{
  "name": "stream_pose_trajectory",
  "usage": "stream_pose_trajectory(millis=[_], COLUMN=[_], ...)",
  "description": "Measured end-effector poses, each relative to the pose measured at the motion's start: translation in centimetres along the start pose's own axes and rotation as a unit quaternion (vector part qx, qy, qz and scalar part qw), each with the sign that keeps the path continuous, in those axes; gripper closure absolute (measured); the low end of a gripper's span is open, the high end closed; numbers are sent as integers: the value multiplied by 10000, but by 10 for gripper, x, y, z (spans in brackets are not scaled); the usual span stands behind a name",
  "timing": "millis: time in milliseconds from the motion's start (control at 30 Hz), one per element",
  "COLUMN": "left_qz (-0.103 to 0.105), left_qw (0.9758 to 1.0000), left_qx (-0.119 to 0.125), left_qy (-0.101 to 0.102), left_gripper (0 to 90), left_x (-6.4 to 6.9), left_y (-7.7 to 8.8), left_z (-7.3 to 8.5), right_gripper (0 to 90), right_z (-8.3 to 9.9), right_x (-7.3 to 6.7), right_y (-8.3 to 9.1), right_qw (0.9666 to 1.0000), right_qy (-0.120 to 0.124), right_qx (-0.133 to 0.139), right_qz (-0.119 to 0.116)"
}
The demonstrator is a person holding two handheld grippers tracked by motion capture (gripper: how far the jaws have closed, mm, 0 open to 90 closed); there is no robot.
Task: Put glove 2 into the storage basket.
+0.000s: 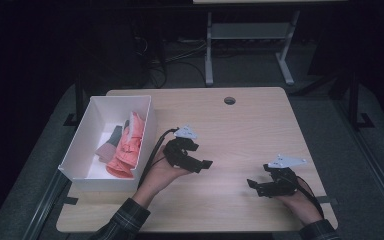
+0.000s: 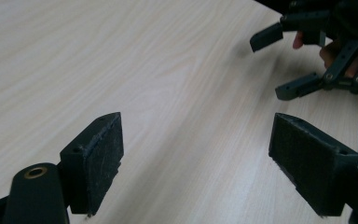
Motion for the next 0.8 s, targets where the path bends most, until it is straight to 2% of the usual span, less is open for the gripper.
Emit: stream_pose_trajectory(millis=[133, 233, 367, 500, 567, 667, 800], left_qz=[6, -5, 52, 27, 9, 8, 1], left_qw=[9999, 9997, 9994, 9988, 9989, 9980, 9980], left_qx=[-105, -186, -316, -452, -455, -575, -595], left_qy=[-28, -138, -142, -195, -149, -264, -229], left_gripper=[173, 173, 173, 173, 173, 173, 173], left_x=[2, 2, 3, 2, 4, 2, 2], left_y=[-8, -14, -18, -22, -25, -26, -28], left_z=[10, 16, 25, 35, 38, 44, 48], right_gripper=[141, 141, 141, 141, 141, 141, 141], right_z=[0, 0, 1, 1, 1, 1, 2], right_x=[0, 0, 0, 0, 0, 0, 1], right_y=[0, 0, 0, -1, -1, -1, -1], right_qw=[10000, 10000, 10000, 10000, 10000, 10000, 10000], right_qy=[0, 11, 31, 18, 24, 23, 35], right_qx=[-3, -6, -13, -29, -36, -46, -47], right_qz=[4, 1, -1, -2, -2, 4, 0])
Point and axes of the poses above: each handheld gripper's, and its own axes: y roughly backward along the jaws, z roughly out of its underside, x roughly to its right, the point moved 7 cm from there along -y, roughly forward along the jaws, and after that the axes turned 6 degrees about x, right-handed, at the moved point
